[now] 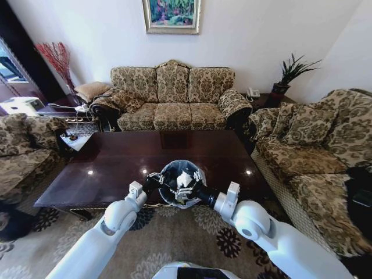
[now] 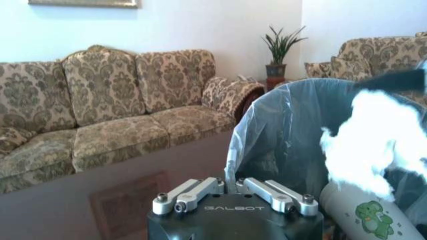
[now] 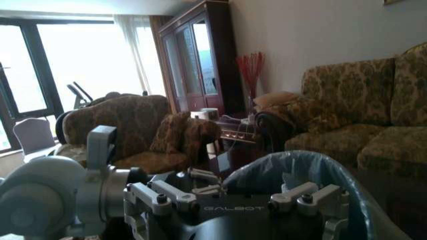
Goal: Move to the front of the table and place the trash on the table into the trash bin.
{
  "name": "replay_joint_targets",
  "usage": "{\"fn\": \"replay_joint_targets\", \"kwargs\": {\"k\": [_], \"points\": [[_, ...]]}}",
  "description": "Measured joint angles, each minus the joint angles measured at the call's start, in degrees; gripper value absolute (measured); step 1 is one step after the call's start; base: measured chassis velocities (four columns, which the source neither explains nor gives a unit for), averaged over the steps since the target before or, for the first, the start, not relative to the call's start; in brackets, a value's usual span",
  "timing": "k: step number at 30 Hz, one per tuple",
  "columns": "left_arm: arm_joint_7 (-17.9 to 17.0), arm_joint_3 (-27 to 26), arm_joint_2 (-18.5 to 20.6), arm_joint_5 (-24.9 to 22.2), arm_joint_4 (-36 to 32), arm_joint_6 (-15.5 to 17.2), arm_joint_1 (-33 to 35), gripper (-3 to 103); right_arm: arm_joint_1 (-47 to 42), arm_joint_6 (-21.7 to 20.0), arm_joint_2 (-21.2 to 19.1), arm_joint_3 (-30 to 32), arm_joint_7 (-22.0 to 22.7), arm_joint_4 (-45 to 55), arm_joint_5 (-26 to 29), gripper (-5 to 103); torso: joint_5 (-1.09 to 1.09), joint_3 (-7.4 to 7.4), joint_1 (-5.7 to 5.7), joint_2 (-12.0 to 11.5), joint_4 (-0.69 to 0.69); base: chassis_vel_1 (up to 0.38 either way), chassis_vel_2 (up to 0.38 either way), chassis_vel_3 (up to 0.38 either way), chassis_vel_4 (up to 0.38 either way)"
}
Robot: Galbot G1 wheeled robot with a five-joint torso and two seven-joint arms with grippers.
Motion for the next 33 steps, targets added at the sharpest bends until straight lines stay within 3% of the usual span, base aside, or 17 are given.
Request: {"fn": "replay_joint_targets", "kwargs": {"k": [19,33], "points": [[0.31,-0.11,-0.43,0.06,0.79,-0.62,-0.51,3,-6.66,0.44,-6.24,9.6,-2.11,4.58,-0.62,100,-0.01,0.0,0.0,0.0,0.0,0.0,0.0,0.0,0.0],[0.43,-1.06,-0.67,0.22,0.16,-0.77,0.26,3,-7.64,1.98,-8.05,11.17,-3.99,5.53,-2.89,100,-0.01,0.0,0.0,-0.01,0.0,0.0,0.0,0.0,0.0]]}}
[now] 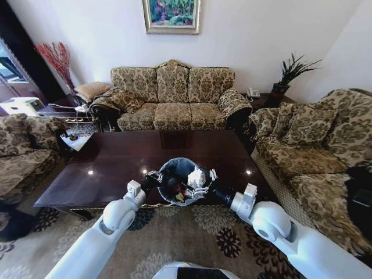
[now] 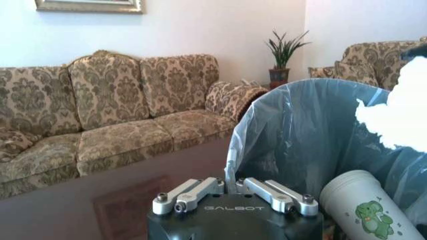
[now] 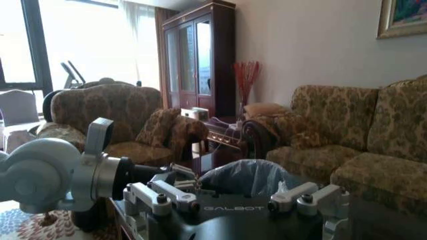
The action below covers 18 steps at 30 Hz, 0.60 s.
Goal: Move to the front of the table and place the trash on the table into the trash bin.
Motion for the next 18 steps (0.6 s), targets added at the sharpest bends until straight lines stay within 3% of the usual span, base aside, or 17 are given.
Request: {"fn": "replay_joint_targets", "kwargs": {"k": [8,18], "points": [[0.41,0.38,-0.13,0.51,-0.86,0.31,0.28,3,0.97,0.3,0.05,-0.91,-0.85,-0.7,-1.16,100,0.0,0.0,0.0,0.0,-0.01,0.0,0.0,0.0,0.0],[1.01,1.66,1.13,1.09,-1.69,0.86,0.96,3,7.37,-0.19,3.29,-8.7,-0.5,-4.25,-1.28,100,-0.01,0.0,0.0,0.0,0.0,0.0,0.0,0.0,0.0]]}}
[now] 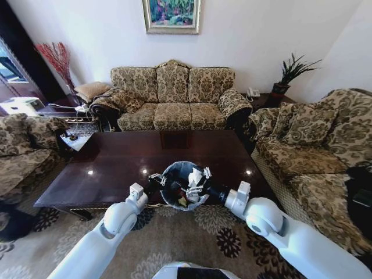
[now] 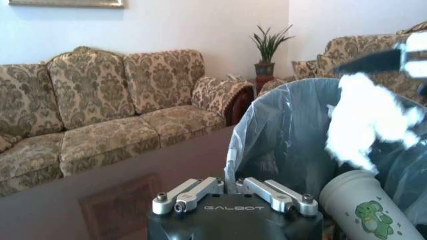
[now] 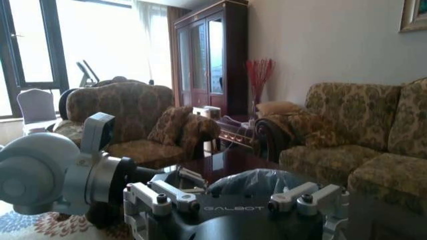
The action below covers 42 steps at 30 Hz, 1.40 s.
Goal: Move to the front of the table and place the trash on the table into the trash bin.
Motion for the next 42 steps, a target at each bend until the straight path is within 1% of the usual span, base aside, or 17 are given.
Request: {"fn": "replay_joint_targets", "kwargs": {"k": [2,4,10,12,15,18,28,33,34,36,38,42], "points": [[0.02,0.0,0.14,-0.04,-0.04,0.01,-0.03,3,0.27,0.0,0.3,-0.83,0.0,-0.59,-0.05,100,0.01,0.0,0.0,0.0,-0.01,0.0,0.0,0.0,0.0],[0.06,0.0,0.35,-0.12,-0.06,0.03,-0.1,3,1.07,0.04,1.13,-3.41,0.0,-1.79,-0.59,100,0.02,0.0,0.0,0.0,0.0,0.0,0.0,0.0,0.0],[0.07,0.04,0.33,-0.14,0.73,0.04,-0.45,3,0.86,0.09,1.76,-5.52,-0.05,-1.83,-1.16,100,0.0,0.0,0.0,0.0,0.0,0.0,0.0,0.0,0.0],[0.08,0.06,0.33,-0.15,0.97,0.04,-0.52,3,0.04,0.08,1.43,-5.44,-0.29,-1.42,-1.39,100,0.01,0.0,0.0,0.0,0.01,0.0,0.0,0.0,0.0],[0.14,0.07,0.34,-0.2,1.45,-0.04,-0.84,3,-2.29,-0.02,0.33,-4.11,-1.42,-0.36,-1.9,100,0.01,0.0,0.0,0.0,-0.01,0.0,0.0,0.0,0.0],[0.2,0.26,0.13,-0.24,2.1,-0.23,-1.32,3,-5.07,0.03,-1.22,-2.58,-2.04,1.11,-2.54,100,0.01,0.0,0.0,0.0,-0.01,0.0,0.0,0.0,0.0],[0.34,-0.23,0.28,-0.45,2.25,-0.61,-1.33,3,-8.2,0.88,-2.28,-1.25,-2.14,3.02,-3.6,100,0.02,0.0,0.0,0.01,0.0,0.0,0.0,0.0,0.0],[0.17,-0.92,0.02,-0.91,2.25,-0.66,-1.11,3,-6.47,1.56,-0.97,-0.59,0.49,3.21,-3.06,100,0.02,0.0,0.0,0.01,0.0,0.0,0.0,0.0,0.0],[-0.01,-1.12,-0.15,-1.06,2.25,-0.66,-1.1,3,-4.95,1.97,-0.11,-0.38,2.33,2.95,-2.01,100,0.01,0.0,0.0,0.01,0.0,0.0,0.0,0.0,0.0],[-0.07,-1.19,-0.2,-1.08,2.25,-0.66,-1.09,3,-4.14,2.23,0.32,-0.31,3.17,2.71,-1.44,100,0.02,0.0,0.0,0.01,0.0,0.0,0.0,0.0,0.0],[-0.18,-1.29,-0.29,-1.1,2.21,-0.66,-0.98,3,-1.65,3.06,1.75,0.18,5.0,1.5,0.07,100,0.01,0.0,0.0,0.01,0.01,0.0,0.0,0.0,0.0],[-0.21,-1.29,-0.42,-1.09,1.89,-0.62,-0.74,3,0.94,3.85,3.14,0.47,6.18,-0.03,1.3,100,0.01,0.0,0.0,0.01,0.01,0.0,0.0,0.0,0.0]]}}
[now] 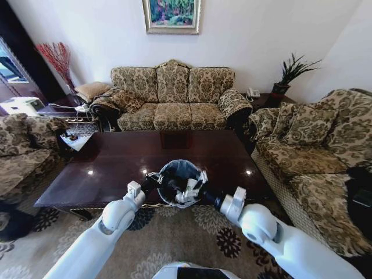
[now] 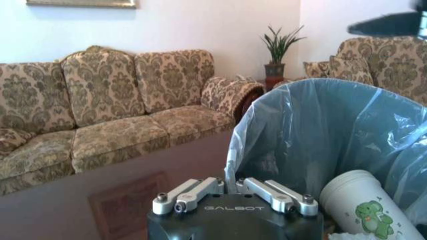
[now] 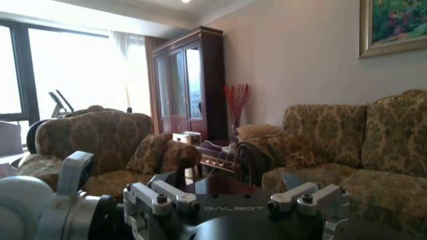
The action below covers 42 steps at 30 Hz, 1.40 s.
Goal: Move to the front of the table and place the trash on the table into the trash bin.
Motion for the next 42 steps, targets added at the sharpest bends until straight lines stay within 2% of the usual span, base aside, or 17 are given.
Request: {"fn": "replay_joint_targets", "kwargs": {"k": [8,12,14,17,21,22,26,27,34,42], "points": [[-1.59,-0.9,-0.81,-0.46,-0.16,0.29,0.12,3,1.58,0.9,1.32,0.44,3.06,-0.71,-0.21,100,0.0,0.0,0.0,0.0,-0.01,0.0,0.0,0.0,0.0],[-6.16,-3.93,-2.43,-3.25,0.3,1.23,-1.5,3,1.91,-0.04,1.86,3.64,9.99,-2.11,-2.78,100,0.01,0.0,0.0,0.0,0.0,0.0,0.0,0.0,0.0],[-6.54,-4.31,-2.58,-3.55,0.3,1.43,-1.69,3,1.83,-0.22,1.89,4.34,10.48,-2.34,-3.03,100,0.0,0.0,0.0,0.0,0.01,0.0,0.0,0.0,0.0],[-7.55,-5.64,-3.03,-3.5,0.03,2.32,-1.95,3,0.86,-1.18,1.96,7.84,11.5,-3.02,-4.14,100,0.0,0.0,0.01,0.0,-0.01,0.0,0.0,0.0,0.0],[-8.21,-9.78,-3.39,-2.18,-2.42,4.91,0.34,3,-3.61,-2.13,1.38,17.07,11.12,-3.93,-6.37,100,0.0,0.0,0.0,0.0,-0.01,0.0,0.0,0.0,0.0],[-8.21,-9.78,-3.39,-2.18,-2.42,4.91,0.34,3,-3.61,-2.13,1.38,17.07,11.12,-3.93,-6.37,100,0.0,0.0,0.0,0.0,-0.01,0.0,0.0,0.0,0.0],[-8.18,-14.29,-4.8,-0.72,-4.89,6.04,2.51,3,-8.73,-2.64,1.58,24.9,10.76,-3.74,-7.68,100,0.01,0.0,0.0,0.0,-0.01,0.0,0.0,0.0,0.0],[-8.19,-16.17,-5.96,0.08,-5.89,6.62,3.11,3,-11.52,-2.88,3.13,28.35,10.88,-3.36,-8.93,100,0.01,-0.01,-0.01,0.01,-0.01,0.0,0.0,0.0,0.0],[-8.18,-18.99,-9.46,2.55,-7.83,7.33,4.82,3,-18.26,-2.76,8.73,31.66,11.14,-1.99,-14.67,100,0.01,-0.01,0.0,0.01,-0.01,0.0,0.0,0.0,0.0],[-6.73,-19.6,-14.36,7.43,-9.17,3.33,8.82,3,-23.91,-4.12,13.38,31.15,12.25,1.1,-19.42,100,0.0,-0.01,-0.01,0.01,-0.01,0.0,0.0,0.0,0.0]]}}
